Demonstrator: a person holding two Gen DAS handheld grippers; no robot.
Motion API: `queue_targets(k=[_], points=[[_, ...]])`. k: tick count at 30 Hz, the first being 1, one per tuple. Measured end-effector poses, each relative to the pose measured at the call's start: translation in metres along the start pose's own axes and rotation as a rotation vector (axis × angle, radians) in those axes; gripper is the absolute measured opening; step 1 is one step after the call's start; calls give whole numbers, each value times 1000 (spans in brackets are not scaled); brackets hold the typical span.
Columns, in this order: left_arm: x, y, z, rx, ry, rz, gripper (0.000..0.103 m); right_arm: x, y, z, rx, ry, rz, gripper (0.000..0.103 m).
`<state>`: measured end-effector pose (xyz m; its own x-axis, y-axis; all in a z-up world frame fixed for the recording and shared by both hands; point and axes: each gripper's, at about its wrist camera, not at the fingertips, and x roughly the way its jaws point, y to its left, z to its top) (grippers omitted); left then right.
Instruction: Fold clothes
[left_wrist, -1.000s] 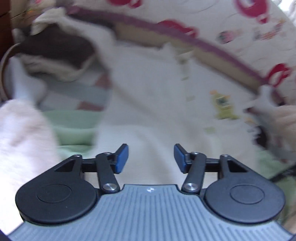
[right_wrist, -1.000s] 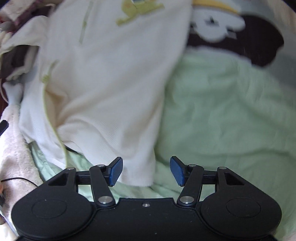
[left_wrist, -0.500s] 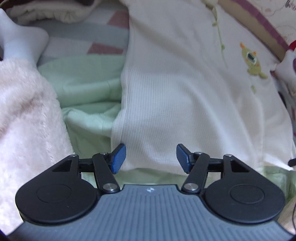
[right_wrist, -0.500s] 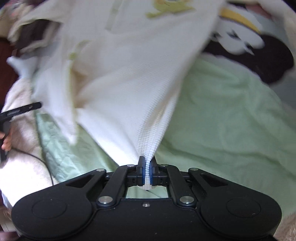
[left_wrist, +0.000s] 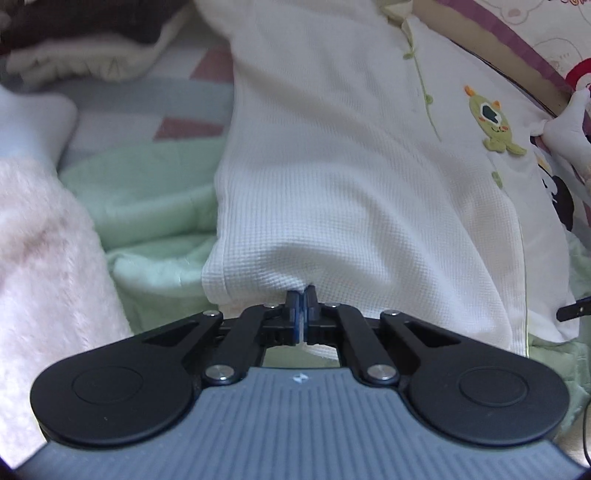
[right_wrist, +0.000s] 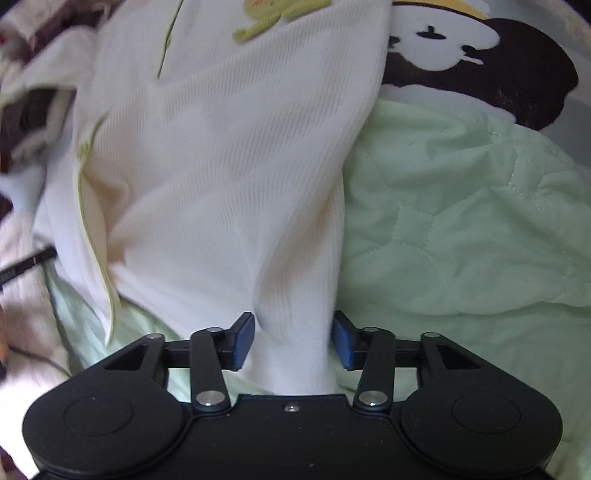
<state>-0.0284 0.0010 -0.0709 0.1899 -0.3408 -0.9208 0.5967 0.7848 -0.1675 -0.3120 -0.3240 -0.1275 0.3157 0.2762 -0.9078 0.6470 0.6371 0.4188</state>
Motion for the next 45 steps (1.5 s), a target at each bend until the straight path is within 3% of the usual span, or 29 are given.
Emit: queue_targets(k=[3, 6, 8, 9, 10, 11, 12, 14, 16, 20, 21, 22, 24, 25, 26, 27, 29, 34, 39, 45], points=[[-16, -5, 3, 0, -47, 22, 1, 3, 2, -11, 56, -80, 23, 52], [-28, -2, 6, -38, -85, 44, 4, 18, 13, -16, 99, -40, -78, 52], [-29, 3, 5, -63, -104, 83, 8, 23, 32, -14, 30, -7, -157, 52], [-31, 6, 4, -79, -115, 97, 11, 24, 44, -11, -43, 9, -199, 40], [-34, 12, 2, -102, -134, 101, 21, 25, 58, -11, -153, 27, -228, 21], [-37, 20, -1, -131, -162, 101, 36, 27, 72, -12, -279, 48, -251, 18], [-39, 29, -6, -167, -190, 91, 42, 28, 82, -14, -388, 77, -264, 14], [-42, 47, -16, -248, -233, 26, 47, 23, 85, -17, -490, 143, -239, 13], [-43, 57, -19, -299, -250, -32, 48, 16, 75, -12, -474, 191, -209, 12], [-26, 34, -7, -187, -180, -58, 60, 7, 45, 4, -341, 181, -85, 13], [-16, 27, -6, -159, -142, -41, 61, 9, 37, 7, -287, 183, -58, 19], [-6, 21, -5, -130, -105, -24, 61, 12, 30, 9, -232, 188, -39, 35], [12, 9, -4, -80, -41, 10, 57, 13, 15, 6, -200, 178, -26, 49], [16, 8, -3, -72, -35, 20, 27, 16, 11, 6, -203, 173, -21, 48], [16, 7, -2, -59, -32, 19, 4, 19, 9, 5, -208, 186, 2, 34], [9, 7, 0, -49, -40, 10, 4, 15, 15, 3, -261, 211, 4, 8], [-19, 13, 2, -42, -79, -37, 3, 2, 36, -3, -408, 266, -15, 8], [-85, 23, 10, 12, -80, -47, 3, -85, 56, 16, -409, 252, 26, 7], [-90, 47, 6, -84, -55, -97, 3, -61, 43, -2, -384, 320, -28, 7], [-66, 49, -6, -29, 49, -8, 4, -24, 26, -26, -351, 410, -100, 7]])
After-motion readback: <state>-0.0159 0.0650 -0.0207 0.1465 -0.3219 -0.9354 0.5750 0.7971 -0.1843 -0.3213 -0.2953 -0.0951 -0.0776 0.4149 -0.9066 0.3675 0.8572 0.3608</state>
